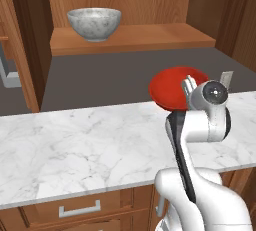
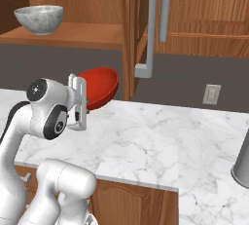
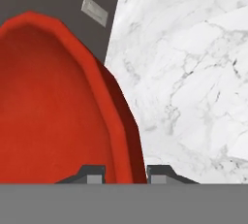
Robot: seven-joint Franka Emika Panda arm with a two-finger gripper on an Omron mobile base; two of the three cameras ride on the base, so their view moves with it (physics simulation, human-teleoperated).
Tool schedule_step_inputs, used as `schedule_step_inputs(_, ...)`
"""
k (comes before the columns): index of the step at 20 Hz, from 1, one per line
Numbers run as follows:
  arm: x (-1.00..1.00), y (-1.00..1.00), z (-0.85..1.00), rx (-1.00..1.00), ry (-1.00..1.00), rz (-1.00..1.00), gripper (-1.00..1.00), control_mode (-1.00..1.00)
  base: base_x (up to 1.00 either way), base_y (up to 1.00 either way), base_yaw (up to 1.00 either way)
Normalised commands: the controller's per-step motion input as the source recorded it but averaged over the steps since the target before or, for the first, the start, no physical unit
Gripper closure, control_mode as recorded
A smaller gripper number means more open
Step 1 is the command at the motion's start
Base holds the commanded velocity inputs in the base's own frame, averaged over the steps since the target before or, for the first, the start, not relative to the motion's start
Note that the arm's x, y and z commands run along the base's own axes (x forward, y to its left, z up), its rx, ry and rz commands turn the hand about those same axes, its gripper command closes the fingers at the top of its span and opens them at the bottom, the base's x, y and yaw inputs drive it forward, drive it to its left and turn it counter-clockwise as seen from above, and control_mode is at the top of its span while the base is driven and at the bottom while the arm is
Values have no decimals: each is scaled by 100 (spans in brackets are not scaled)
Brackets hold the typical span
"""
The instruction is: Open the cabinet. Pick the bowls from the counter and place them in the cabinet. Then close the cabinet.
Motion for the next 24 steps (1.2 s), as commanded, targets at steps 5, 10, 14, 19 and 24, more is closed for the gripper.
schedule_step_inputs(5,-52,0,74,1,-7,0,100,-100,0,0,0)
schedule_step_inputs(10,-40,0,80,0,-3,0,100,-100,0,0,0)
schedule_step_inputs(14,-20,0,76,0,-4,0,100,-100,0,0,0)
schedule_step_inputs(19,-6,0,64,0,-11,5,100,-100,0,0,0)
schedule_step_inputs(24,0,10,35,3,-4,9,100,-100,0,0,0)
